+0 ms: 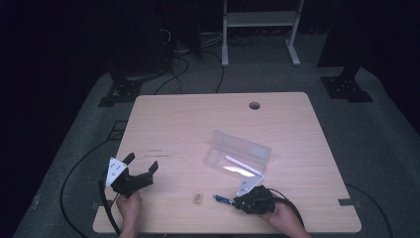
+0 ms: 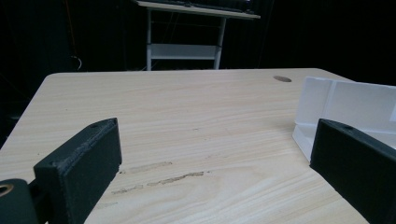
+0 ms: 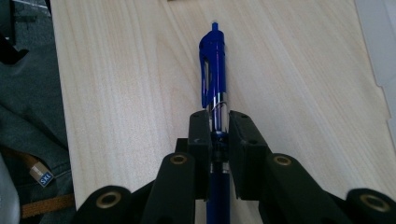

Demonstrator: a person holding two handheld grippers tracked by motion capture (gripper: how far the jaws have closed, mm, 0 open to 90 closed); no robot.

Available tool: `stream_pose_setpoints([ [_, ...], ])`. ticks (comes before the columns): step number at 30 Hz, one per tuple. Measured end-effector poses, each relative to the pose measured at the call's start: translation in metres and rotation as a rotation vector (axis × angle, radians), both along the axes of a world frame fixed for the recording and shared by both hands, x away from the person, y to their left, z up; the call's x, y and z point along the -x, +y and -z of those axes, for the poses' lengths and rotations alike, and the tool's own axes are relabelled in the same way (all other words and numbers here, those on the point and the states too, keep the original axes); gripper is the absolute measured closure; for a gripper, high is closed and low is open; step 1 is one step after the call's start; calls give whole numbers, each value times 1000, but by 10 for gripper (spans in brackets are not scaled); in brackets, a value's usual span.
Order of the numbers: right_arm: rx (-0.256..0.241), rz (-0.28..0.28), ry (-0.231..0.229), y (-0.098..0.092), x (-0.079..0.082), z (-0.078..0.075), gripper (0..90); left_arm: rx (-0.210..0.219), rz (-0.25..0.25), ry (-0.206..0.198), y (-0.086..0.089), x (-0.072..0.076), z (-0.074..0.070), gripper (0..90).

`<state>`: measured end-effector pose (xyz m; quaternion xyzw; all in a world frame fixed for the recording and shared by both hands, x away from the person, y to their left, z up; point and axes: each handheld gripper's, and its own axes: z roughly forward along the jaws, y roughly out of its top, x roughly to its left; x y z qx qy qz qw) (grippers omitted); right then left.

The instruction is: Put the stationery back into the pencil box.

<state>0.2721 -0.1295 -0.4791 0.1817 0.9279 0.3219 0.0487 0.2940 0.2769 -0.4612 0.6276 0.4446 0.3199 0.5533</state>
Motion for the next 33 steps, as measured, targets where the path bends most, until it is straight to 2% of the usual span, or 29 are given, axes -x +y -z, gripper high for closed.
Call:
stream_pose_setpoints([
  [6, -13, 11, -4, -3, -1, -4, 792, -2, -2, 0, 1, 0, 0, 11],
  [13, -34, 31, -29, -8, -7, -20, 792, -3, -2, -1, 1, 0, 0, 11],
  [26, -37, 52, -83, -9, -24, -43, 791, -2, -2, -2, 1, 0, 0, 11],
  [33, -15, 58, -104, -6, -34, -51, 791, -1, -2, -2, 2, 0, -1, 11],
])
